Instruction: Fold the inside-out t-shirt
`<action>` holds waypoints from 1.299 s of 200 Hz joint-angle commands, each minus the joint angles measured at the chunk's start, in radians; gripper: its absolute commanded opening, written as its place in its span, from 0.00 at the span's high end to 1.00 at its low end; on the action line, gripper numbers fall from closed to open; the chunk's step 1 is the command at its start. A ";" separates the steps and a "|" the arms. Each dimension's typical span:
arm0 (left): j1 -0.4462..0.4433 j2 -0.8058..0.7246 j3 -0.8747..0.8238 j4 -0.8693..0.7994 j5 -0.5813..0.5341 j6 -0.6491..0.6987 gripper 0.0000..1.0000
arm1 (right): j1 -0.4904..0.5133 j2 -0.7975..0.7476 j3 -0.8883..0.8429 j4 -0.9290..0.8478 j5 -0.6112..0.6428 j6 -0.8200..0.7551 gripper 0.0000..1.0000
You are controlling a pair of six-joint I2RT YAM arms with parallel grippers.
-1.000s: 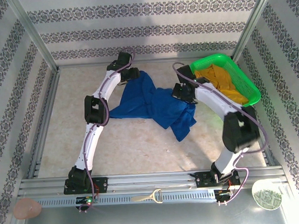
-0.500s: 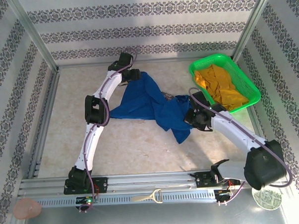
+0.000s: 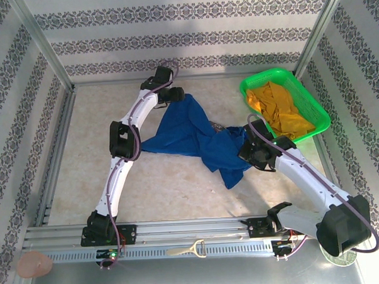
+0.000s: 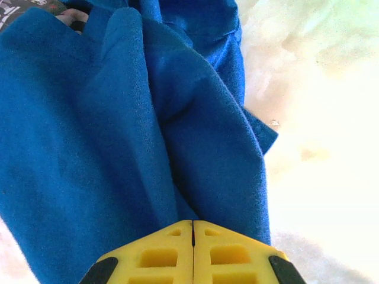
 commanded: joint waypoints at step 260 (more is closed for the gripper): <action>0.262 -0.440 0.164 0.401 0.306 -0.502 1.00 | -0.239 0.960 2.098 -0.088 -0.294 -0.148 1.00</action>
